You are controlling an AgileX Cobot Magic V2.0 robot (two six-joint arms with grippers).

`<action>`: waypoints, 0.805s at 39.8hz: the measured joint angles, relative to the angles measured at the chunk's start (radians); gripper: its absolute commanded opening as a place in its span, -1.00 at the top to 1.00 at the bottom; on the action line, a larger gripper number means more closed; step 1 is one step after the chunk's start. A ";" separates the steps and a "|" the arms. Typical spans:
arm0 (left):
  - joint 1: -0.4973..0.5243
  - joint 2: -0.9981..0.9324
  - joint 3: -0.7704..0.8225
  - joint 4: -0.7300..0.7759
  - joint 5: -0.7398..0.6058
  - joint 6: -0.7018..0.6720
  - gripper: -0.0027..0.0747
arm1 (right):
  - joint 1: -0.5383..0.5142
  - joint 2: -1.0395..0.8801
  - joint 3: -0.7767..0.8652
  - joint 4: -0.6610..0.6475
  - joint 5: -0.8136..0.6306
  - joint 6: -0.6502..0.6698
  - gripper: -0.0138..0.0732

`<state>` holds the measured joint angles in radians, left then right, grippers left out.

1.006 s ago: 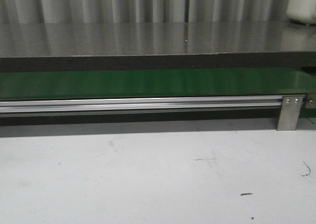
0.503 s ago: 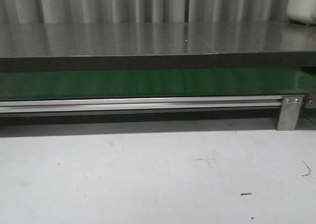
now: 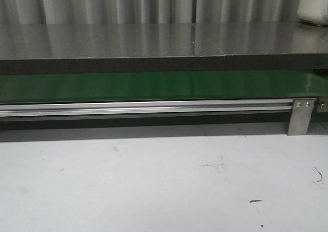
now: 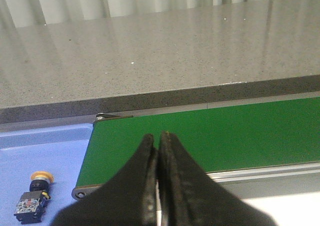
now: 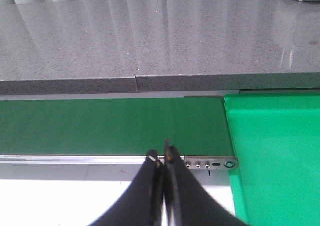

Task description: Move button from left to right

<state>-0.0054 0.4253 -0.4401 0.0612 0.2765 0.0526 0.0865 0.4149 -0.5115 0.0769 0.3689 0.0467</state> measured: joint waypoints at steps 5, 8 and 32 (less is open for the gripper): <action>0.000 0.000 0.000 0.000 0.000 0.000 -0.22 | 0.000 0.000 0.000 0.000 0.000 0.000 -0.23; 0.000 0.000 0.000 0.000 0.000 0.000 -0.62 | 0.000 0.000 0.000 0.000 0.000 0.000 -0.57; 0.000 0.000 0.000 -0.007 0.000 0.000 -0.81 | 0.000 0.000 0.000 0.000 -0.010 0.000 -0.80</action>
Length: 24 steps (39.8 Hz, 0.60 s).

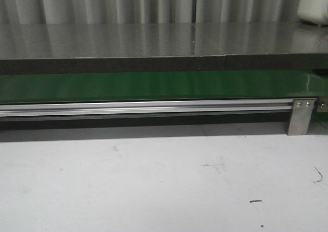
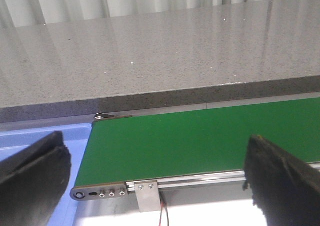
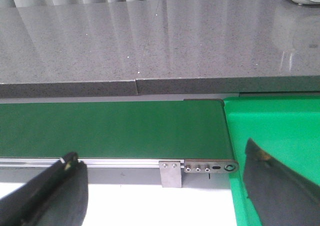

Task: Move button from left to right
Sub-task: 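Lower the left gripper and grasp the yellow-capped button switch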

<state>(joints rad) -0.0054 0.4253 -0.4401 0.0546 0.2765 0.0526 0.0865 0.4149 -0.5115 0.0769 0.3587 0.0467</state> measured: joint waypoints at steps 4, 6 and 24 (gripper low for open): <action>0.000 0.016 -0.005 -0.008 0.002 0.000 -0.81 | 0.000 0.000 0.000 0.000 0.000 0.000 -0.80; 0.000 0.042 -0.018 -0.010 0.015 0.000 -0.81 | 0.000 0.000 0.000 0.000 0.000 0.000 -0.80; 0.134 0.510 -0.386 -0.015 0.369 -0.002 -0.81 | 0.000 0.000 0.000 0.000 0.000 0.000 -0.80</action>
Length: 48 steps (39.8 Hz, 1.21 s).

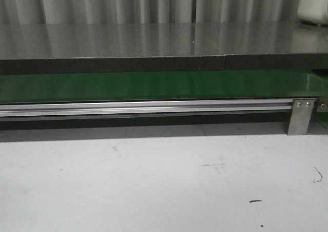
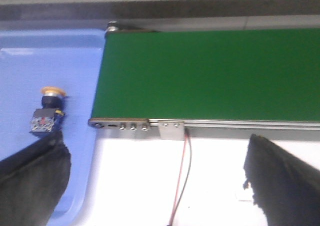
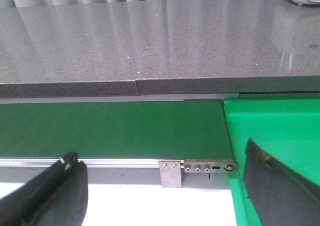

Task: Move button from left to right
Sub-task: 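Lower the left gripper and grasp the yellow-capped button switch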

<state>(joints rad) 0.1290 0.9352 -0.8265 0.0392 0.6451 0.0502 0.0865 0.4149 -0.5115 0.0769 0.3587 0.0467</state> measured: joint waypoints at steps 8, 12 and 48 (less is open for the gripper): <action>0.132 0.225 -0.154 0.004 0.029 -0.001 -0.81 | 0.000 0.000 0.000 0.000 0.000 0.000 -0.80; 0.186 0.322 -0.210 0.008 0.044 -0.001 -0.81 | 0.000 0.000 0.000 0.000 0.000 0.000 -0.80; 0.411 0.933 -0.560 0.064 0.094 0.126 -0.81 | 0.000 0.000 0.000 0.000 0.000 0.000 -0.80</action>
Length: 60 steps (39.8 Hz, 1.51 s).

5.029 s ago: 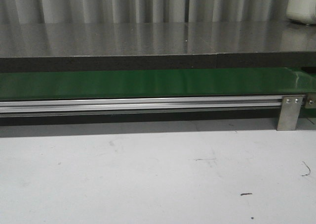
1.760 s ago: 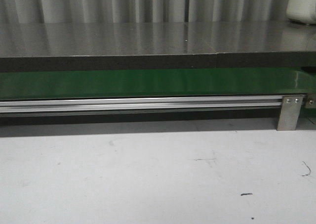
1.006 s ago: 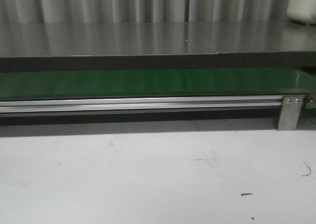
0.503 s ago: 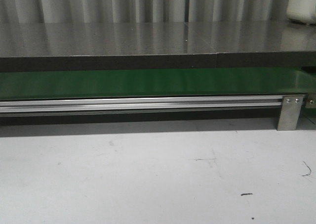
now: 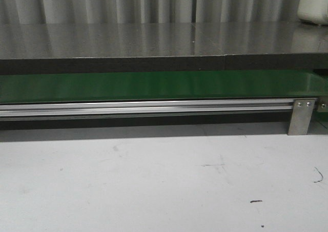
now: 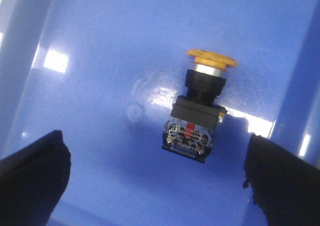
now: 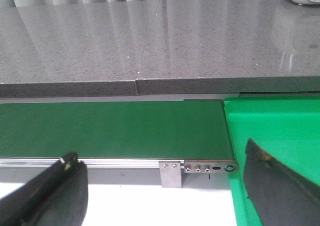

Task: Move button from left to right
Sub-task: 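Lower the left gripper and grasp the yellow-capped button switch, then lift the button switch with the left gripper over the conveyor belt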

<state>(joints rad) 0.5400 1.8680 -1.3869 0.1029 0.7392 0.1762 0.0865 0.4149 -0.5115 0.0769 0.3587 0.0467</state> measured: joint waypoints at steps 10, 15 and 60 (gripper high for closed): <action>0.000 0.104 -0.064 -0.039 0.015 0.068 -0.81 | 0.000 0.000 0.000 0.000 0.000 0.000 -0.80; 0.000 0.149 -0.100 -0.059 0.024 0.092 -0.81 | 0.000 0.000 0.000 -0.002 0.000 0.000 -0.80; -0.015 0.211 -0.262 -0.095 0.140 0.111 0.72 | 0.000 0.000 0.000 -0.002 0.000 0.000 -0.80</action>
<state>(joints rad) 0.5248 2.0794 -1.6493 0.0083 0.8796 0.2875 0.0865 0.4149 -0.5115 0.0748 0.3587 0.0467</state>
